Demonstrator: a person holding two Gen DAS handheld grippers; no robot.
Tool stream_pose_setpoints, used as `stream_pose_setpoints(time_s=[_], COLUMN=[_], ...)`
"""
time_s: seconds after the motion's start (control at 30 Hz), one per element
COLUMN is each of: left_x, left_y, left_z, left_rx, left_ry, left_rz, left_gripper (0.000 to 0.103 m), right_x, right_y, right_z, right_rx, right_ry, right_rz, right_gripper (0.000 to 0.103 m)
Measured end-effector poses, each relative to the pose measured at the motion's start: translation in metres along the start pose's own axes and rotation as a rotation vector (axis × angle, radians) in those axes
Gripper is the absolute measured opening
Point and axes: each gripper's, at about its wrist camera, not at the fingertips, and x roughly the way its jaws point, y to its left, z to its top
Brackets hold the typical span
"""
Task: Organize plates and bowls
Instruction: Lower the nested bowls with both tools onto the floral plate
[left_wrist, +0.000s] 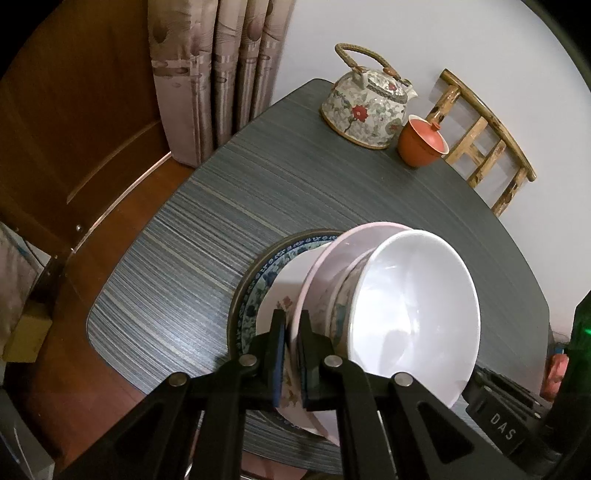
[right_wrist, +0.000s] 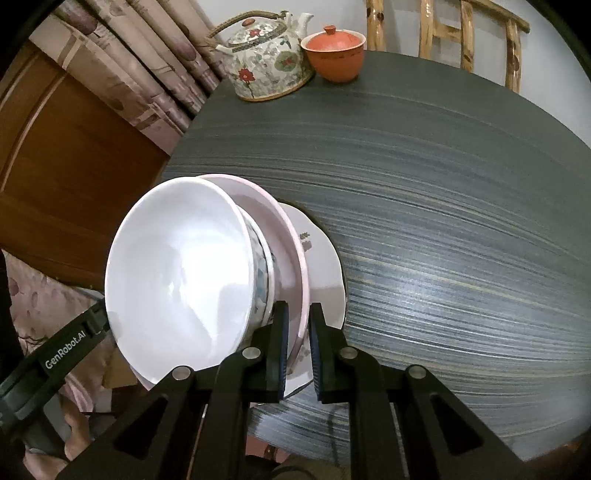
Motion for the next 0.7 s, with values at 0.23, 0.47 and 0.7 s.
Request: stream_pose_setpoints(time_s=[0.23, 0.47, 0.7], left_x=[0.0, -0.003, -0.015], left_y=[0.004, 0.0, -0.003], left_z=[-0.004, -0.01, -0.016], left_rx=[0.005, 0.053, 0.1], left_ry=[-0.002, -0.049, -0.123], left_rz=[-0.003, 0.025, 0.064], left_gripper=[0.004, 0.008, 0.018], right_x=[-0.002, -0.004, -0.01], right_y=[0.004, -0.007, -0.015], right_z=[-0.001, -0.005, -0.015], right_rx=[-0.024, -0.006, 0.009], right_ry=[-0.031, -0.063, -0.11], right_rz=[-0.014, -0.027, -0.004], right_gripper=[0.014, 0.034, 0.046])
